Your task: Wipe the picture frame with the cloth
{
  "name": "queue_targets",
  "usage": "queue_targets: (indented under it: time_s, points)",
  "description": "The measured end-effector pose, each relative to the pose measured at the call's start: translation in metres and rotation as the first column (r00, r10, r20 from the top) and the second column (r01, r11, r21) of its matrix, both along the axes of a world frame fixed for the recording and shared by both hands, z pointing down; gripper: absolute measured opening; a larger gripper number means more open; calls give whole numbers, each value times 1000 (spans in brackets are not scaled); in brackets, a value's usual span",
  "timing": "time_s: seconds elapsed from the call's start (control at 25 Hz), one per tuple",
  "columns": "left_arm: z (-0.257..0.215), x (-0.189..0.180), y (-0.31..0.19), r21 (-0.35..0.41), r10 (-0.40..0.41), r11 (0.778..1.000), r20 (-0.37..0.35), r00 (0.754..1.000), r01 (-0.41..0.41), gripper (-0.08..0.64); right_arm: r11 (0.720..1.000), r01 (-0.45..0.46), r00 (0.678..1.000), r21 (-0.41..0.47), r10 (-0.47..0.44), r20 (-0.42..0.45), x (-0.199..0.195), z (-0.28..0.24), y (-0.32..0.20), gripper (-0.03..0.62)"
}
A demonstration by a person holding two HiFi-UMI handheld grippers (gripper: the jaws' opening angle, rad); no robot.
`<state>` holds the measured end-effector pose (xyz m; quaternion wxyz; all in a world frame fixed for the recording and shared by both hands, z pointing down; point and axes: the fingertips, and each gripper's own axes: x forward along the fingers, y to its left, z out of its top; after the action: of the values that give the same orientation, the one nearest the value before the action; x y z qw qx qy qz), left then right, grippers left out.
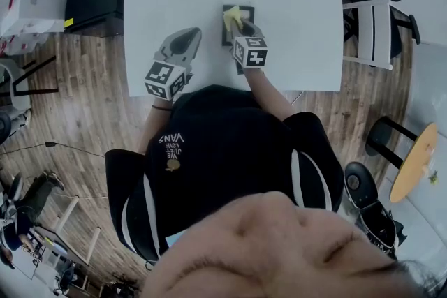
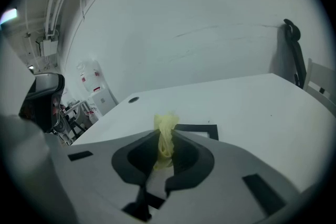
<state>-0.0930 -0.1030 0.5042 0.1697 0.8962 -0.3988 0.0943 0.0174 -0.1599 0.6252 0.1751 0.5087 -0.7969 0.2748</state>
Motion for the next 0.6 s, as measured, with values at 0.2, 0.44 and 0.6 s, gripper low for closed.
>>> queue_targets:
  time_s: [0.2,0.44,0.6]
  points:
    - [0,-10,1,-5,3,1000,7,1000,-3,18,1000,20,1000,-3,-20,3,-19,3,1,48]
    - [-2,-17,2,0,17,1000,19,1000,-17,18,1000,9,1000,-6,-9,-27,-18,10,2,48]
    - [-1,-13,0,1,33,999,16,999,-33,17,1000,-4,999,-10,3,-46,-10,14,3,48]
